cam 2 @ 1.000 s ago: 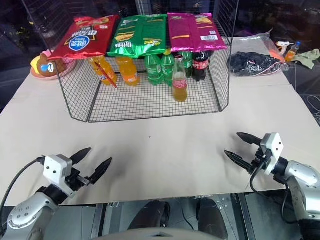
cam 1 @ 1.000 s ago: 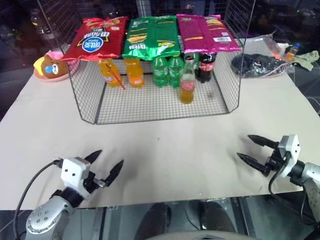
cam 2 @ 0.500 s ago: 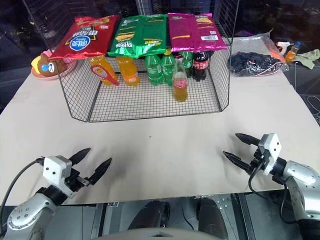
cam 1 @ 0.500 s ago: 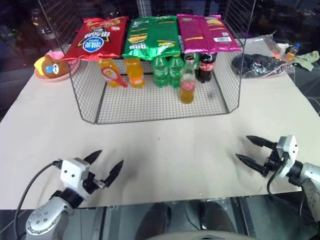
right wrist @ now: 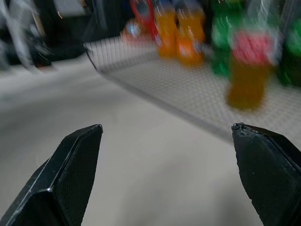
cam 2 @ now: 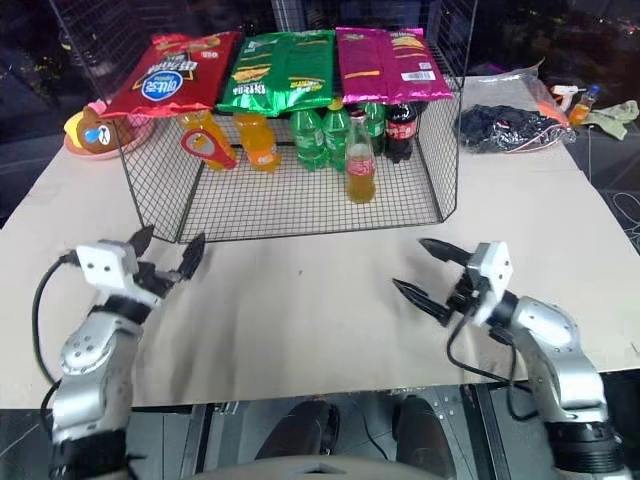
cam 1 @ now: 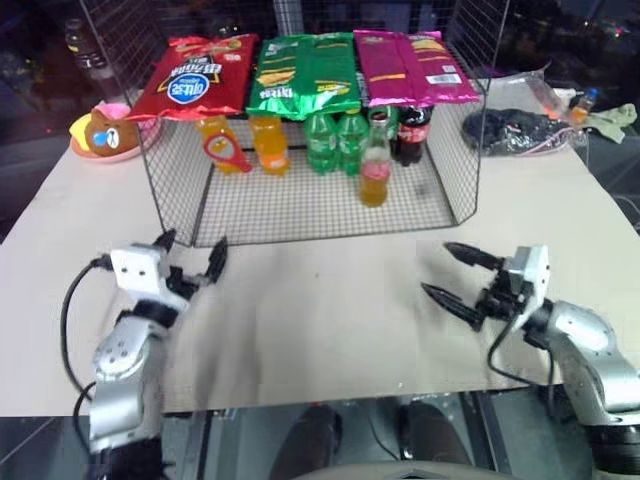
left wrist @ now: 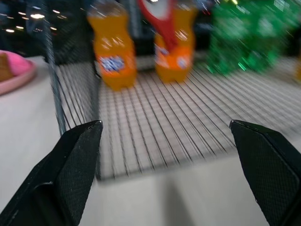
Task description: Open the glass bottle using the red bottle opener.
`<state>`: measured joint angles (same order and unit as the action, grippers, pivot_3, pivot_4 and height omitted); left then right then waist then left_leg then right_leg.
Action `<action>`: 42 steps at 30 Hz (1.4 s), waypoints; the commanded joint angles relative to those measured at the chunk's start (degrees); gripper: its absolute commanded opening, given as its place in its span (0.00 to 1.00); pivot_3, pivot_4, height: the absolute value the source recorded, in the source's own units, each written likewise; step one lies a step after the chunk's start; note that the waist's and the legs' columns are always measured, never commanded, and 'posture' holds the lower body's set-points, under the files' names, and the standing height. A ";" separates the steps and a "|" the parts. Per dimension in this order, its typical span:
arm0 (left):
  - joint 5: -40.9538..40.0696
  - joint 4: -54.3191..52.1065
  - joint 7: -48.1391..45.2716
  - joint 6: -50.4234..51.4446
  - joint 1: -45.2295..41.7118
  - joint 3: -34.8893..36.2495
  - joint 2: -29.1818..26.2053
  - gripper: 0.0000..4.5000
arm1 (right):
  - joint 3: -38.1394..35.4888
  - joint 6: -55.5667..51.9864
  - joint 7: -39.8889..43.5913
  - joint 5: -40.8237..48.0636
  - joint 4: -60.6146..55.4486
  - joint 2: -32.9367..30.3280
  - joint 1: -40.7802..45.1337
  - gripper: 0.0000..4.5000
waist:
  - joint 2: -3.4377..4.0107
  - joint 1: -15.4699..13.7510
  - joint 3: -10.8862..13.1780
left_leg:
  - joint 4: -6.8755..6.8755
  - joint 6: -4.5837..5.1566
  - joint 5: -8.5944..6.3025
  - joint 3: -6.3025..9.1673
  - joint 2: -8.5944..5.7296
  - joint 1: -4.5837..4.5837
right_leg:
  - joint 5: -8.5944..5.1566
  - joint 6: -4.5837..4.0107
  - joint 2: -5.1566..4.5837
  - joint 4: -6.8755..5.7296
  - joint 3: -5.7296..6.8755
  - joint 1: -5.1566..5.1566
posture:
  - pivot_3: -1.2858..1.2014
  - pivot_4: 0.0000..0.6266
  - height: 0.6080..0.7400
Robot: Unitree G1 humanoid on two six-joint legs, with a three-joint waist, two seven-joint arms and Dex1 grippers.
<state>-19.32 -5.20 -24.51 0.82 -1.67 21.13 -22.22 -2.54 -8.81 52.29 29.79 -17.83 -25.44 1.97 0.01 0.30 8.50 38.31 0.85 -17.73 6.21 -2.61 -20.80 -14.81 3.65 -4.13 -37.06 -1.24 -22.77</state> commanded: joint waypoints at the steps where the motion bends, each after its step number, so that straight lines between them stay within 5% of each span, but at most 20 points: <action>1: 1.28 4.35 1.03 -1.75 -7.47 -1.94 0.05 0.99 | 3.46 -0.92 -4.40 0.37 -6.12 3.60 3.54 0.99 | -0.02 -0.09 0.00 | 0.02 -0.01 0.01 0.03 -0.03 -0.01 | 0.00 0.00 0.00 -0.02 0.04 0.00 | 0.52 0.24 1.00; 24: 3.06 35.50 -0.92 -8.81 -36.52 -4.63 -0.70 0.99 | 9.37 -0.77 -11.50 -2.19 -9.32 9.23 8.11 0.99 | -0.11 0.55 -0.04 | 0.12 -0.03 0.03 0.01 -0.24 -0.24 | 0.00 0.00 0.01 -0.26 0.00 -0.35 | 0.52 0.24 1.00; 42: 3.95 44.66 2.34 -16.62 -40.54 -4.17 -0.99 0.99 | 9.36 0.23 -12.33 -3.62 -9.54 8.88 5.58 0.99 | -0.18 0.63 -0.03 | 0.92 -0.06 0.06 0.02 -0.26 -0.91 | 0.01 0.02 0.02 -0.94 -0.04 -0.94 | 0.52 0.24 1.00</action>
<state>-15.64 39.77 -22.60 -13.99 -40.48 15.86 -22.20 6.94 -9.70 40.03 25.87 -25.85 -16.52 7.55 -0.17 0.93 8.47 39.24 0.79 -17.67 6.23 -2.88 -21.72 -14.80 3.67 -4.11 -38.01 -1.28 -23.71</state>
